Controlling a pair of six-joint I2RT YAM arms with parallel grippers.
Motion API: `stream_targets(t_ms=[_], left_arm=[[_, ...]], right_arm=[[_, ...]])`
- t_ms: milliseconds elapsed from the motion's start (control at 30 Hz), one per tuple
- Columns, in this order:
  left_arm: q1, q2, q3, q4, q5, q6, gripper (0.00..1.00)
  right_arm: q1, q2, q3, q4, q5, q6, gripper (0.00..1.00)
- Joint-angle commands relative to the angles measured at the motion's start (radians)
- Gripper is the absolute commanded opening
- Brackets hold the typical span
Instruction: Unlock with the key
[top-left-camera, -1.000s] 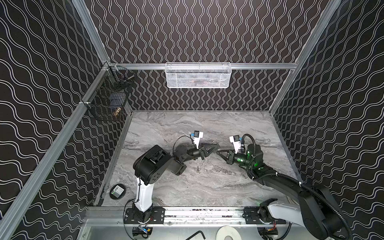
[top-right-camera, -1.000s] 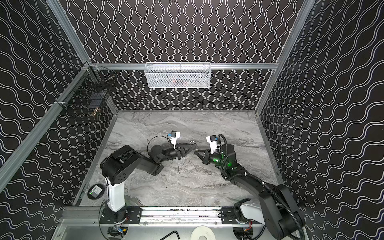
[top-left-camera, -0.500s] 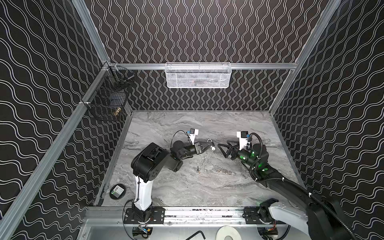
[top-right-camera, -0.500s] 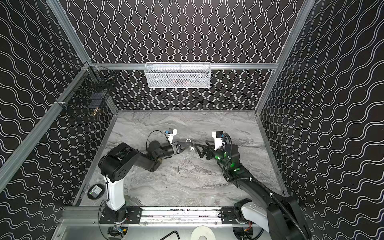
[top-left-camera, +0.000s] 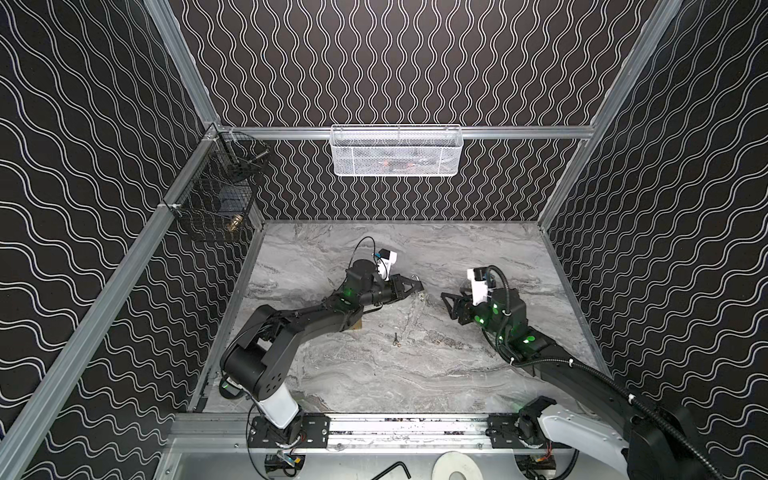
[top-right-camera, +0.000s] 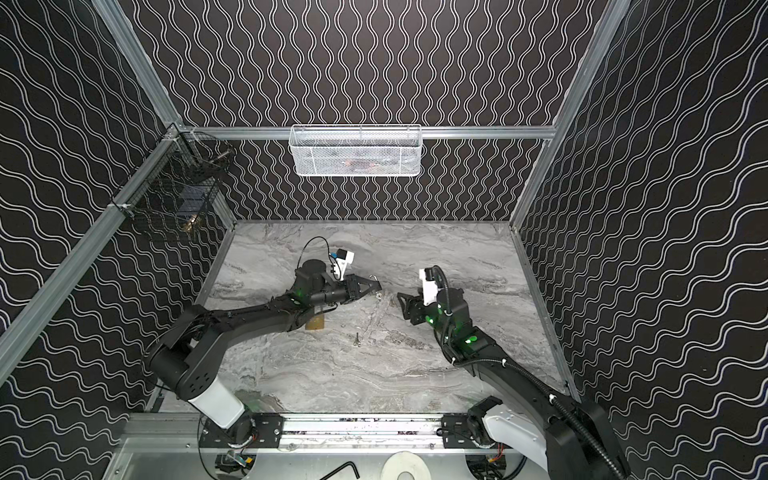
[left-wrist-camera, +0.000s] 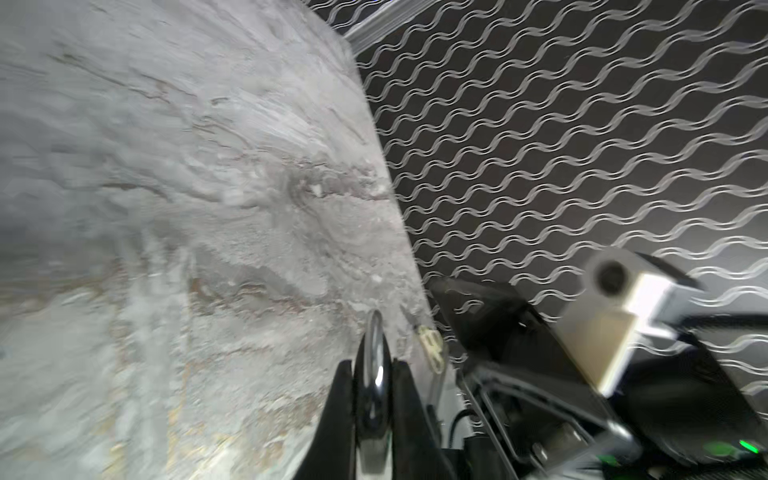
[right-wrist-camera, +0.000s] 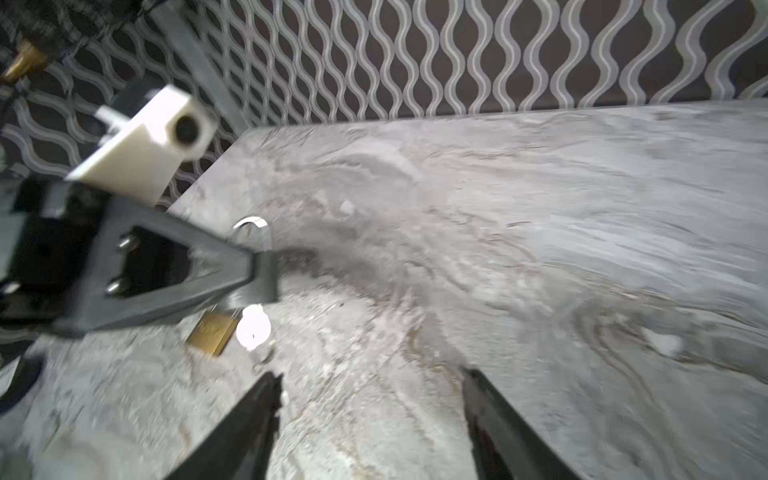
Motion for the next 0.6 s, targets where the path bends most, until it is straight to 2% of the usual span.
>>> stream_targets(t_ms=[0,100,300,567], left_arm=[[-0.002,-0.015,0.001,-0.161,-0.031,0.092,0.00],[-0.004,-0.026,-0.007,-0.152,-0.042,0.081,0.00],[-0.012,-0.056,-0.004,-0.157,-0.056,0.070,0.00],[-0.010,-0.063,-0.008,-0.139,-0.055,0.053,0.00]], right_arm=[[0.112,0.006,0.015,0.047,0.105,-0.102,0.68],[0.183,0.047,0.044,0.061,0.156,-0.122,0.67],[0.232,0.186,0.120,0.017,0.194,-0.112,0.57],[0.259,0.252,0.157,0.007,0.223,-0.106,0.50]])
